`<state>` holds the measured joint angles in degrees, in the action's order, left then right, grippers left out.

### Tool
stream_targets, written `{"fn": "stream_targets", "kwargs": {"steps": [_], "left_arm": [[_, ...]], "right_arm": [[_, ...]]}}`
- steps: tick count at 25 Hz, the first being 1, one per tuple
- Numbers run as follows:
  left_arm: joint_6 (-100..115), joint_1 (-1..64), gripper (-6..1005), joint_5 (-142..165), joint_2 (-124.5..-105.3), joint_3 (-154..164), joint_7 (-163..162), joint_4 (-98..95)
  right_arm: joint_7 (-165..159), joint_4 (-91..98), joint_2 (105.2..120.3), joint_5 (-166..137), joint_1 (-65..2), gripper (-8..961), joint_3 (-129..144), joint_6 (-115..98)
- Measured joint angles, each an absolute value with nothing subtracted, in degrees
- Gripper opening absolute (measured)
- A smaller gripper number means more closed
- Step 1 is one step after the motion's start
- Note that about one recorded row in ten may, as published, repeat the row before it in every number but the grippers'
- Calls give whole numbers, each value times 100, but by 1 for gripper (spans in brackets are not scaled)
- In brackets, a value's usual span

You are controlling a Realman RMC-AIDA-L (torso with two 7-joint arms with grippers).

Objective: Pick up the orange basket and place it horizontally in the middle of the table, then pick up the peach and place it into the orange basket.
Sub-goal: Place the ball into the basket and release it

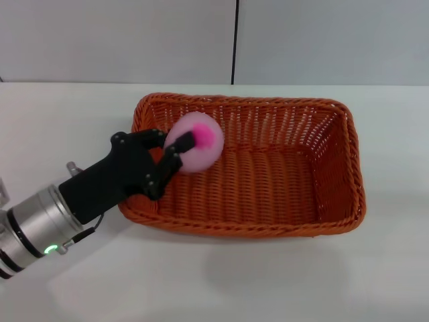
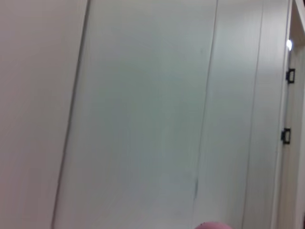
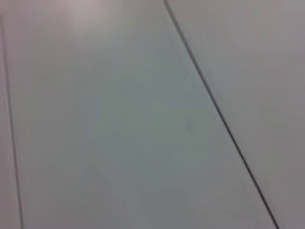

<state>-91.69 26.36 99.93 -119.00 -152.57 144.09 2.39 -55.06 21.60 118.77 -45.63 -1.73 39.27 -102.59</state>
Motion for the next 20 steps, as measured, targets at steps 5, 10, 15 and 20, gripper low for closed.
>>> {"fn": "stream_targets", "kwargs": {"steps": [5, 10, 15, 20], "left_arm": [[-9157, 2581, 150, 9976, -11883, -15331, 14438, 223], [-9183, 2301, 293, 9974, -11856, -15338, 14420, 301], [-9216, 2054, 464, 9948, -11841, -15350, 14382, 444], [-9309, 1656, 669, 9389, -11834, -15354, 14381, 670]], "right_arm": [[-5491, 2093, 11871, -4577, -142, 544, 3895, -10262], [-5486, 2085, 11868, -4581, -169, 544, 3893, -10240], [-5482, 2082, 11869, -4586, -207, 543, 3893, -10220], [-5434, 2071, 11877, -4587, -214, 543, 3893, -10144]]}}
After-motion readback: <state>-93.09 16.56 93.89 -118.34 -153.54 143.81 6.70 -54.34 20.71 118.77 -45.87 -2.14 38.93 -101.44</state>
